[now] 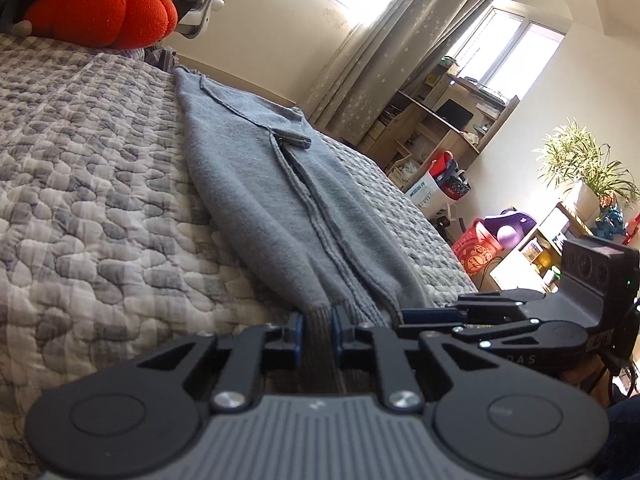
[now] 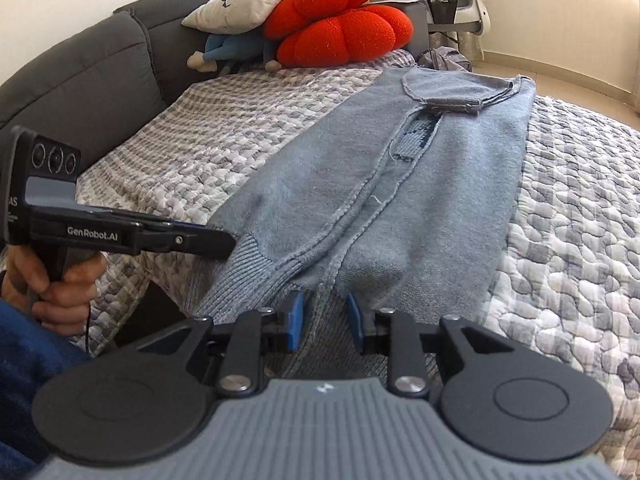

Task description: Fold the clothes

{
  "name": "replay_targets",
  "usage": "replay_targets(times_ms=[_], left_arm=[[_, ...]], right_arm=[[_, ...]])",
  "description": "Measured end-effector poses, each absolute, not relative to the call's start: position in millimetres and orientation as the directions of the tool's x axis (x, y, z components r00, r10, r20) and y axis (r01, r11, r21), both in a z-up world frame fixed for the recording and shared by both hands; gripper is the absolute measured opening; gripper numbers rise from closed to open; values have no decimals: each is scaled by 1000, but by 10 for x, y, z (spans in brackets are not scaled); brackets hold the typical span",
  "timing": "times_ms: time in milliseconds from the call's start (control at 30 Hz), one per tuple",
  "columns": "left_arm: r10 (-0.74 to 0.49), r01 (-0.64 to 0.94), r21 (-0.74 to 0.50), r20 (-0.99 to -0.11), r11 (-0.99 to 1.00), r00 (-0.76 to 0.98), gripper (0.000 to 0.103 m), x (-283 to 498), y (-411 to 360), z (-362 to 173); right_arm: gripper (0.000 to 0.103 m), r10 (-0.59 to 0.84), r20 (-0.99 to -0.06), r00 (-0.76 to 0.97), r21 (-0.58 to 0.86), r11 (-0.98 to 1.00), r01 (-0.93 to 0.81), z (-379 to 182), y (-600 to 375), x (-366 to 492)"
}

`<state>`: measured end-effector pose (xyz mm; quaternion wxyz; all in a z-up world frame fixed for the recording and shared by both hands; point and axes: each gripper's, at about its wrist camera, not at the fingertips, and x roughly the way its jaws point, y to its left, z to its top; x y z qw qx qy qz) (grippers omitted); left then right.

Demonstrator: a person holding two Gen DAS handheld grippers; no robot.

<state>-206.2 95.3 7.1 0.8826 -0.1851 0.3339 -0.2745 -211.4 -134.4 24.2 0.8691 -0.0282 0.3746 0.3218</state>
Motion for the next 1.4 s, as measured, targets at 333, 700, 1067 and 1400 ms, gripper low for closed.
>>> replay_targets(times_ms=[333,700,1067,1400], left_arm=[[-514,311,-416,-595,855,617,11,-2144,986,553],[-480,301,-377,-622,876,619,12,-2249,1141,246],[-516,390,-338,-586,856,625,34,-1648,478,482],[-341,361,-100,-626,927,702,35,-1525,69,184]], right_arm=[[3,646,-610,459,333,734,-592,397,-1334,-2009],[16,645,-634,427,342,729,-593,255,-1346,-2059],[29,553,-547,629,337,833,-440,336,-1560,-1594],[29,502,-624,599,233,851,-470,208,-1342,-963]])
